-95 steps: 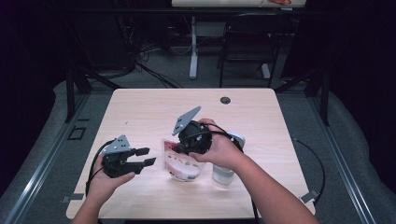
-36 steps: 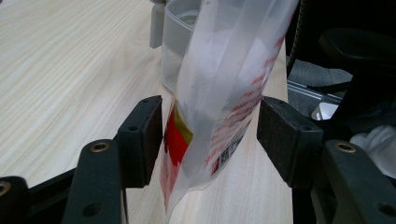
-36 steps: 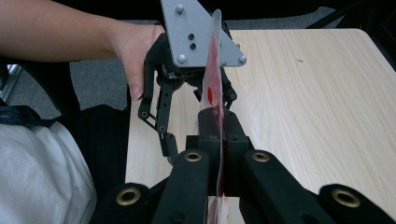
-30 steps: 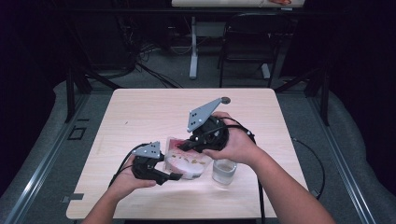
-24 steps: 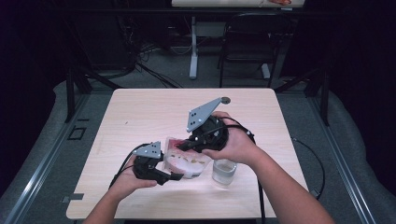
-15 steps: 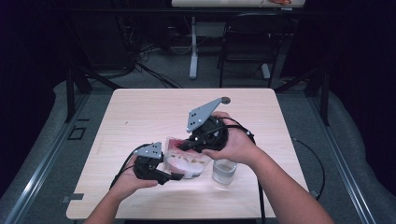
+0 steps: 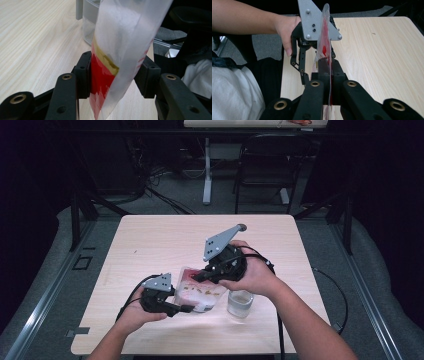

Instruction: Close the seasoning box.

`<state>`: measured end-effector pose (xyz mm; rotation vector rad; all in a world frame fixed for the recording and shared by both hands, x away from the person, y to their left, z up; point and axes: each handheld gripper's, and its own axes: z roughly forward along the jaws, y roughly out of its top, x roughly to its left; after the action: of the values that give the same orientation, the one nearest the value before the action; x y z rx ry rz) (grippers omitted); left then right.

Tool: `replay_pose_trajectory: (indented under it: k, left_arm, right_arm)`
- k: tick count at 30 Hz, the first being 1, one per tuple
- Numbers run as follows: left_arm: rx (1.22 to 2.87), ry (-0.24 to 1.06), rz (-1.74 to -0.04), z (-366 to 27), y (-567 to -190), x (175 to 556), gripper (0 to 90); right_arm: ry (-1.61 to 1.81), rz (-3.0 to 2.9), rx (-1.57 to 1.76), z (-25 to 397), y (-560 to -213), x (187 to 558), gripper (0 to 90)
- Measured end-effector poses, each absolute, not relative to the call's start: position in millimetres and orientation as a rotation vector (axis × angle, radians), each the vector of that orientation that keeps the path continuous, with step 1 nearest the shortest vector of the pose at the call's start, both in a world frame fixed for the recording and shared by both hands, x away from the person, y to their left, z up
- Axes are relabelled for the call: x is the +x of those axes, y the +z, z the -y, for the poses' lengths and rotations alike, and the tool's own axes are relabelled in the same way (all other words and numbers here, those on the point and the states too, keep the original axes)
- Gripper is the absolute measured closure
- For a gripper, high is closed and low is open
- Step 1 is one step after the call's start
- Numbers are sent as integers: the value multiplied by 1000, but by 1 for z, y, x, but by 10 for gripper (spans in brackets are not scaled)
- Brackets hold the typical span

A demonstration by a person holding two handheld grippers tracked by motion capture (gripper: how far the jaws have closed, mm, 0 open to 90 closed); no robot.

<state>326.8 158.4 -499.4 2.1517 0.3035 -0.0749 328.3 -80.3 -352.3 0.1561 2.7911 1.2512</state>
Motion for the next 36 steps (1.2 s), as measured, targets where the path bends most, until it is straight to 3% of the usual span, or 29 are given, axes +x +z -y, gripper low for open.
replay_pose_trajectory:
  k: [36]
  left_arm:
    - [2319, -60, -417, -170, -482, 322, 576]
  right_arm:
    - [1244, -2773, 341, 103, -364, 332, 816]
